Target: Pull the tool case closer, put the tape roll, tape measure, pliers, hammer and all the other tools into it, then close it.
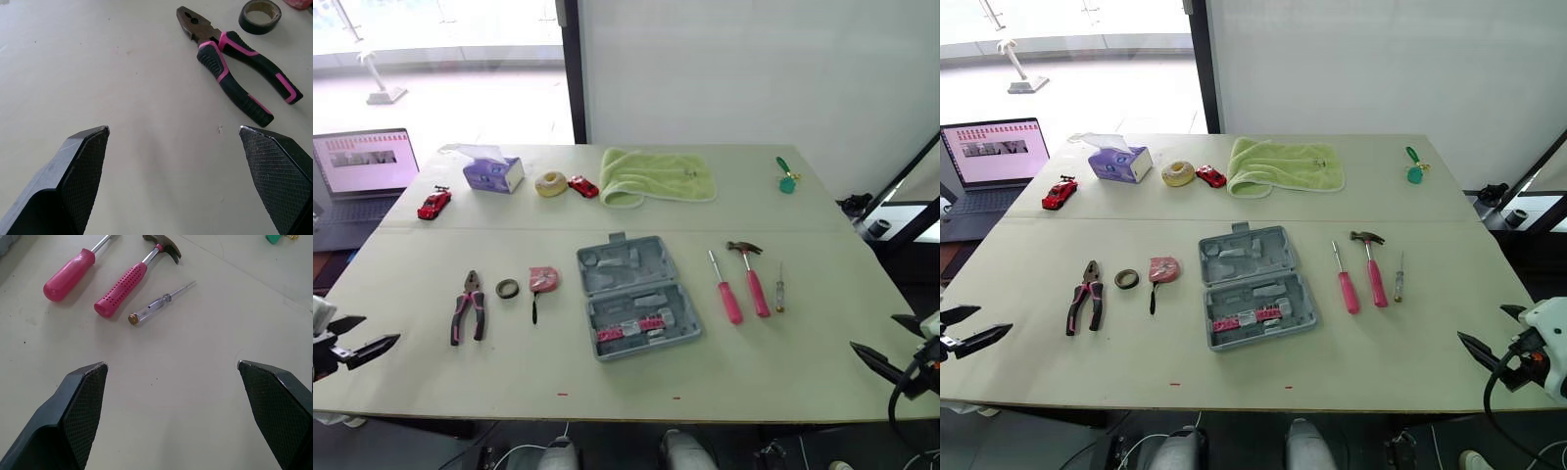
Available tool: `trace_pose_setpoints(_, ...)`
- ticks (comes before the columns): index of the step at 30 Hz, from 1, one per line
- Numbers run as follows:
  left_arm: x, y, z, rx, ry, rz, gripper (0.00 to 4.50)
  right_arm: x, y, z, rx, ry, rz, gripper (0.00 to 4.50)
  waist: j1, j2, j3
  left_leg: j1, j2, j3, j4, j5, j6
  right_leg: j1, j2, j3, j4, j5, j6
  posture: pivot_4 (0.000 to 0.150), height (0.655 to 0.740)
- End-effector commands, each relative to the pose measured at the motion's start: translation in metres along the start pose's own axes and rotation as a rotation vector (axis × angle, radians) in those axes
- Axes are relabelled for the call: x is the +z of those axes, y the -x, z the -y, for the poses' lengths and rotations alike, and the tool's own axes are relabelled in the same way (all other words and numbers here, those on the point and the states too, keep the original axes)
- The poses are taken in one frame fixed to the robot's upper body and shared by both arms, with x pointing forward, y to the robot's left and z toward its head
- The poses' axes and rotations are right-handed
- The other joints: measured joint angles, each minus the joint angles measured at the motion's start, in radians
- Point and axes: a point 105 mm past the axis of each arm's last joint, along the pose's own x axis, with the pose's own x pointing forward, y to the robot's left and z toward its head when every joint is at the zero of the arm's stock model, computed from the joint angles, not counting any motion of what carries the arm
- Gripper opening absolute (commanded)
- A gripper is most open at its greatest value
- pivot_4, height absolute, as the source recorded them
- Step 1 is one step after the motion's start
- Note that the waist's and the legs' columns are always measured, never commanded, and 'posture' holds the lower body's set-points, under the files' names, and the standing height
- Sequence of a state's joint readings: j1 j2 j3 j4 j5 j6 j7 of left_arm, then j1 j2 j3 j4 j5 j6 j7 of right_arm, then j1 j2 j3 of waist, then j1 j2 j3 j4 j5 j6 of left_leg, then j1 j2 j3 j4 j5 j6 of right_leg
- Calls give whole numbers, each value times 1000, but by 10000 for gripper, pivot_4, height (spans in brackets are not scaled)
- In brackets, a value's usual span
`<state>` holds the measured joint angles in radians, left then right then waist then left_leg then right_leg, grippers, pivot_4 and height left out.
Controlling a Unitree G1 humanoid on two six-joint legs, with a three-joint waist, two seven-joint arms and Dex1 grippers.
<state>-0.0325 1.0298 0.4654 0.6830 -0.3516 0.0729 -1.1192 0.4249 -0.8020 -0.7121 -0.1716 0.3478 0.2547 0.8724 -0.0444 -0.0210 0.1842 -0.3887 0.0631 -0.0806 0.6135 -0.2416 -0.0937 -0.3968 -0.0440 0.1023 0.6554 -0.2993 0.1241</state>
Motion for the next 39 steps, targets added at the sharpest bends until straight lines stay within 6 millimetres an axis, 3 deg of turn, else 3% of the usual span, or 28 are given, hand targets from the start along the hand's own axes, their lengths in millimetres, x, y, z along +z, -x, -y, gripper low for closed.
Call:
trace_pose_setpoints(1, 16, 6, -6, 15, -59, 19, 44557, 8, 2, 1, -9, 23, 28, 45000, 0, 0, 0, 0, 0, 0, 0, 0, 0, 0, 0, 0, 0, 0, 0, 1500, 7400)
trace_pose_setpoints(13, 22, -5, -2, -7, -22, 43, 44557, 8, 0, 2, -35, 6, 36, 45000, 0, 0, 0, 0, 0, 0, 0, 0, 0, 0, 0, 0, 0, 0, 0, 1500, 7400)
trace_pose_setpoints(19, 33, -26, 27, -113, 5, 84, 44557, 26, -15, -15, 22, -6, 69, 45000, 0, 0, 0, 0, 0, 0, 0, 0, 0, 0, 0, 0, 0, 1, 2, 1500, 7400)
trace_pose_setpoints(23, 65, -71, 108, -330, 27, 192, 44557, 83, -59, -45, 112, -8, 169, 45000, -1, 4, 0, 0, 0, 1, 2, 0, 0, 1, 0, 1, 0, 2, 3, 1500, 7400)
trace_pose_setpoints(26, 77, -90, 141, -380, 44, 222, 44557, 102, -84, -64, 172, 36, 153, 45000, 1, 3, -1, 0, 0, -1, 3, 0, -1, 1, 1, 1, 1, 2, 3, 1500, 7400)
trace_pose_setpoints(29, 80, -105, 160, -390, 38, 207, 35953, 114, -107, -69, 180, 89, 131, 36386, 0, 3, -1, -1, 0, -2, 3, 0, -1, 0, 1, 0, 2, 2, 3, 1500, 7400)
trace_pose_setpoints(36, 78, -141, 210, -446, -38, 135, 1714, 127, -174, -98, 283, 235, -9, 2053, -1, 4, -1, -1, -1, -1, 3, 0, 0, 0, 0, 1, 2, 3, 3, 1500, 7400)
trace_pose_setpoints(39, 73, -150, 215, -441, -50, 109, 774, 129, -192, -111, 334, 289, -42, 942, -1, 4, 0, -2, -1, -2, 3, 0, 0, -1, 1, 0, 2, 3, 3, 1500, 7400)
